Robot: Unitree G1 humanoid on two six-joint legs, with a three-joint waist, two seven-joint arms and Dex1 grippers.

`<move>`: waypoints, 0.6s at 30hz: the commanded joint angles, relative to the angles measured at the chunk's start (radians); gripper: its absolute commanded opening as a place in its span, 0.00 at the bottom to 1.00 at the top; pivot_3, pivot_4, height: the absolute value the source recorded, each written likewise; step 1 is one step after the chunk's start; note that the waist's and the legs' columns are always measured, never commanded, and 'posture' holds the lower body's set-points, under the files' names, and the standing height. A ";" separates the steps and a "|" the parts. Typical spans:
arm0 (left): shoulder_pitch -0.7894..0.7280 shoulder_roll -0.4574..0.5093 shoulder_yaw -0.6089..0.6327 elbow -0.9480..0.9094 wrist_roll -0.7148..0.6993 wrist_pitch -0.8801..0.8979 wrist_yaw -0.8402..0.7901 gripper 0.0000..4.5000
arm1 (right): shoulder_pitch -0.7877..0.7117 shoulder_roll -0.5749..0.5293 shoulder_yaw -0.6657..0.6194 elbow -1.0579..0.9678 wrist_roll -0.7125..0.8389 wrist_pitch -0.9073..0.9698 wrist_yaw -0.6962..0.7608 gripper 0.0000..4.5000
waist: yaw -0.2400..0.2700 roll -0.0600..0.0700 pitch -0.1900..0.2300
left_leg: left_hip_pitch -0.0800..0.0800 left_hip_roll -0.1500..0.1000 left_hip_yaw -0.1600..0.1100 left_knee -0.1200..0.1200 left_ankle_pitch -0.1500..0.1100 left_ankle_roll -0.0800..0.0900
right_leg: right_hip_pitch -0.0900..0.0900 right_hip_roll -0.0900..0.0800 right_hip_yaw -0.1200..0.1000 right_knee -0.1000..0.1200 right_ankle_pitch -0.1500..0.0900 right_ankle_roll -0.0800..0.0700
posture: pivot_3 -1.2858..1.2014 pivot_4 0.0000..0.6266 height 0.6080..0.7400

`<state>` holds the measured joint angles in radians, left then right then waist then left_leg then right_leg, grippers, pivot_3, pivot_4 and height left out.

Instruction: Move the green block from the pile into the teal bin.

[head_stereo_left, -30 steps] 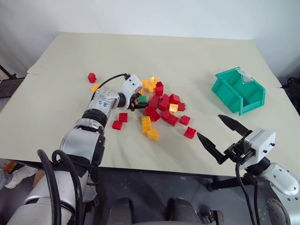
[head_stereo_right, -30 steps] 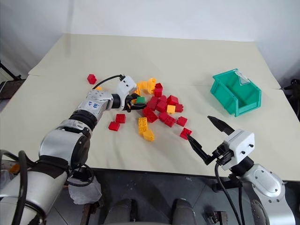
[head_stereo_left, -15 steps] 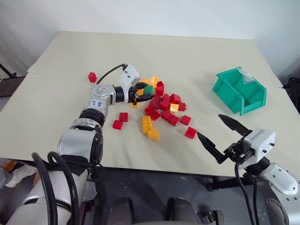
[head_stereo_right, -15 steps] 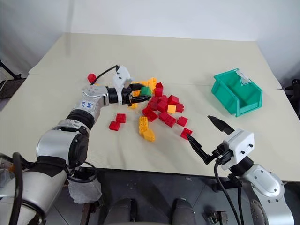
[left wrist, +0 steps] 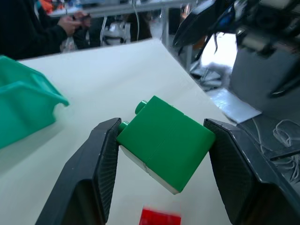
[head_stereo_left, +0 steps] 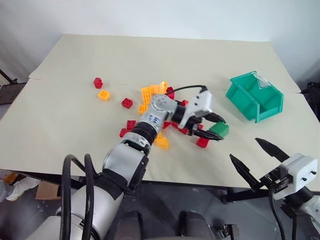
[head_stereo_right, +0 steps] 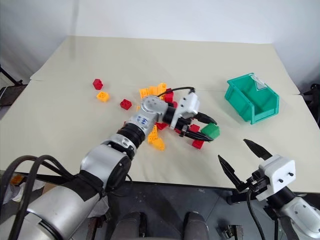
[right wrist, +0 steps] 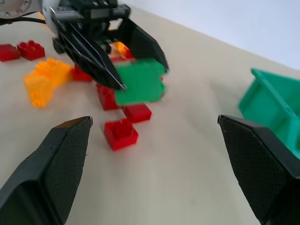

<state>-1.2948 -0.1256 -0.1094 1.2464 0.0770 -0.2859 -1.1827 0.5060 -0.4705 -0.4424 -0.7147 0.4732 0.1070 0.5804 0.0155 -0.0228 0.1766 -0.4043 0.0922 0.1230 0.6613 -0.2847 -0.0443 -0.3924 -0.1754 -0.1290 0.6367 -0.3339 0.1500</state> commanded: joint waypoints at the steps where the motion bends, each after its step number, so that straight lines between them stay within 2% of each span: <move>1: 0.011 -0.052 -0.024 0.026 0.029 0.032 0.085 0.55 | 0.037 0.029 -0.026 -0.061 0.006 -0.028 -0.020 1.00 | 0.001 0.000 0.000 | 0.000 0.000 0.000 0.000 0.000 0.000 | 0.000 0.000 0.000 0.000 0.000 0.000 | 0.52 0.24 1.00; 2: 0.017 -0.064 -0.032 0.033 0.037 0.043 0.101 0.55 | 0.046 0.041 -0.023 -0.068 0.000 -0.034 -0.025 1.00 | 0.001 0.000 0.000 | 0.000 0.000 0.000 0.001 0.000 0.000 | 0.000 0.000 0.000 0.000 0.000 0.000 | 0.52 0.24 1.00; 4: 0.024 -0.078 -0.041 0.038 0.050 0.033 0.155 0.71 | 0.055 0.061 -0.018 -0.077 -0.006 -0.041 -0.034 1.00 | 0.007 0.000 0.000 | -0.001 0.000 0.000 0.001 0.000 0.001 | 0.000 0.000 0.000 0.000 0.000 0.000 | 0.52 0.24 1.00; 5: 0.021 -0.081 -0.035 0.038 0.046 0.032 0.169 0.75 | 0.057 0.066 -0.015 -0.078 -0.008 -0.044 -0.034 1.00 | 0.009 0.000 0.000 | -0.001 0.000 0.000 0.001 -0.001 0.001 | 0.000 0.000 0.000 0.000 0.000 0.000 | 0.52 0.24 1.00; 8: 0.013 -0.080 0.015 0.024 -0.019 0.026 0.089 0.95 | 0.056 0.067 -0.012 -0.072 -0.010 -0.051 -0.026 1.00 | 0.011 0.000 0.000 | -0.001 0.000 0.000 0.001 -0.001 0.001 | 0.000 0.000 0.000 0.000 0.000 0.000 | 0.52 0.24 1.00; 9: 0.013 -0.079 0.027 0.020 -0.036 0.031 0.059 0.99 | 0.054 0.066 -0.011 -0.071 -0.010 -0.051 -0.026 1.00 | 0.011 0.000 0.000 | -0.002 0.000 0.000 0.001 -0.001 0.001 | 0.000 0.000 0.000 0.000 0.000 0.000 | 0.52 0.24 1.00; 15: 0.017 -0.004 0.072 -0.003 -0.077 -0.007 -0.011 0.99 | 0.009 0.029 -0.002 -0.050 -0.005 -0.037 -0.008 1.00 | 0.008 0.000 0.000 | -0.001 0.000 0.000 0.001 -0.001 0.002 | 0.000 0.000 0.000 0.000 0.000 0.000 | 0.52 0.24 1.00; 18: 0.036 0.082 0.139 -0.040 -0.157 -0.032 -0.138 0.99 | -0.012 -0.006 -0.015 -0.025 0.012 -0.021 0.019 1.00 | 0.006 0.001 0.000 | -0.001 0.000 0.000 0.001 -0.001 0.002 | 0.000 0.000 0.000 0.000 0.000 0.000 | 0.52 0.24 1.00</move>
<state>-1.2703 -0.0771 -0.0118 1.2522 -0.0207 -0.2897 -1.2518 0.4908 -0.4625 -0.4389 -0.7392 0.4624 0.0881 0.5826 0.0211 -0.0222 0.1765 -0.4056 0.0922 0.1232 0.6623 -0.2856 -0.0427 -0.3927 -0.1755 -0.1288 0.6374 -0.3339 0.1499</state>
